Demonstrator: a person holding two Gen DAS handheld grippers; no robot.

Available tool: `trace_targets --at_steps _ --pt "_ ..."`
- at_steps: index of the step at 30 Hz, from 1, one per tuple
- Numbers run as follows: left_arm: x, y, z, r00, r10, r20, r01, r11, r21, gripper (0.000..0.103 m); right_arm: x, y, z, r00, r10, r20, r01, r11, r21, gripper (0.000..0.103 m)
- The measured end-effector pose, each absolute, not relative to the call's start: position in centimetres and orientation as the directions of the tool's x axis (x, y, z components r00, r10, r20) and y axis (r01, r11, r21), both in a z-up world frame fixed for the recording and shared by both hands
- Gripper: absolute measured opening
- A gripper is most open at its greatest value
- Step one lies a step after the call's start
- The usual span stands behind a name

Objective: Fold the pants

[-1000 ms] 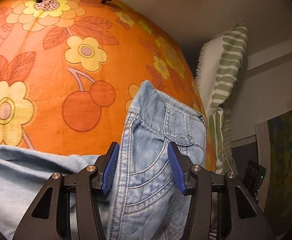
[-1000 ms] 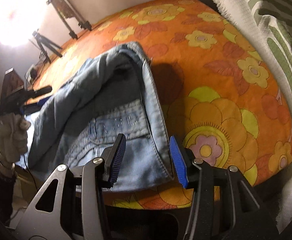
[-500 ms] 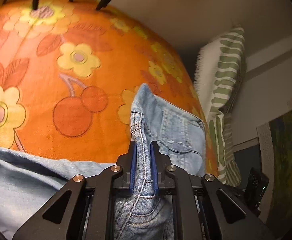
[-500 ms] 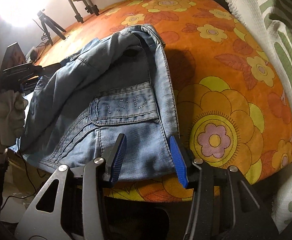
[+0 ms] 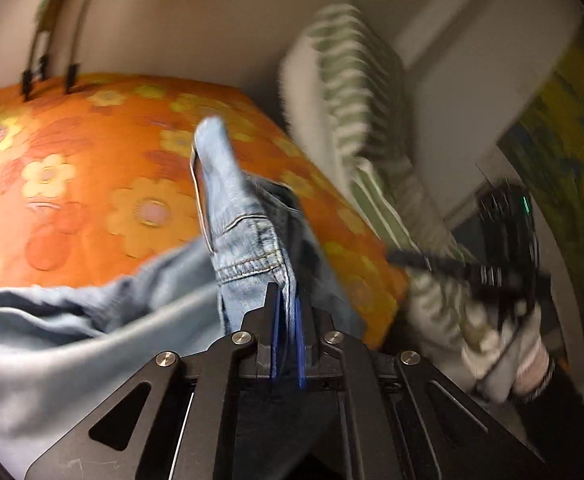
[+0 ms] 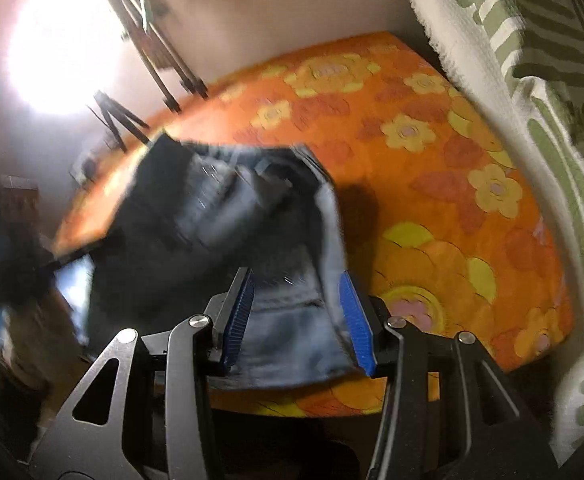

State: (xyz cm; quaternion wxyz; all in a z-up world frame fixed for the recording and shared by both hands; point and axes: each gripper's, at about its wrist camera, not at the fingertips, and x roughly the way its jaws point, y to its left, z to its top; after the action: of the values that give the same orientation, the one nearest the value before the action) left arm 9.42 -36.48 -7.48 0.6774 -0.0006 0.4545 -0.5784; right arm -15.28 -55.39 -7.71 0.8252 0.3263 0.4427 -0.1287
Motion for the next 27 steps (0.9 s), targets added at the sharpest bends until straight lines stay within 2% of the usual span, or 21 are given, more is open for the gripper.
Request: trace_targets --at_steps 5,7,11,13,17,23,24,25,27 --pt "5.2 -38.3 -8.6 -0.151 -0.743 -0.652 0.837 0.254 -0.484 0.005 -15.4 -56.3 -7.5 0.636 0.123 -0.762 0.502 0.684 0.529 0.048" --pt "4.0 -38.8 -9.4 -0.181 -0.724 -0.666 0.845 0.232 -0.481 0.005 -15.4 -56.8 -8.0 0.649 0.161 -0.743 0.495 0.653 0.574 0.055" --pt "2.7 -39.5 -10.8 -0.234 -0.683 -0.692 0.847 0.207 -0.49 0.005 -15.9 -58.1 -9.4 0.685 0.228 -0.692 0.489 0.56 0.669 0.06" --pt "2.4 -39.2 -11.0 -0.24 -0.669 -0.704 0.85 0.205 -0.485 0.007 -16.3 -58.8 -10.2 0.701 0.261 -0.664 0.485 0.508 0.711 0.066" --pt "2.7 -37.2 -9.7 -0.224 -0.683 -0.696 0.853 0.208 -0.478 0.012 -16.7 -59.6 -11.5 0.706 0.31 -0.637 0.483 0.447 0.753 0.068" --pt "5.2 -31.8 -8.0 -0.083 -0.719 -0.69 0.844 0.317 -0.432 0.012 -14.8 -58.6 -12.3 0.607 0.296 -0.738 0.512 0.564 0.648 0.068" --pt "5.8 -30.4 -7.9 -0.047 -0.716 -0.696 0.84 0.349 -0.416 0.012 -14.3 -58.2 -12.4 0.579 0.276 -0.767 0.519 0.6 0.608 0.061" --pt "6.7 -28.9 -8.0 -0.024 -0.714 -0.7 0.826 0.38 -0.416 0.012 -13.8 -57.7 -12.4 0.551 0.252 -0.795 0.519 0.643 0.564 0.048" --pt "8.1 -26.2 -8.1 0.03 -0.701 -0.712 0.8 0.444 -0.404 0.012 -12.7 -56.3 -12.0 0.477 0.146 -0.867 0.518 0.75 0.412 0.044"
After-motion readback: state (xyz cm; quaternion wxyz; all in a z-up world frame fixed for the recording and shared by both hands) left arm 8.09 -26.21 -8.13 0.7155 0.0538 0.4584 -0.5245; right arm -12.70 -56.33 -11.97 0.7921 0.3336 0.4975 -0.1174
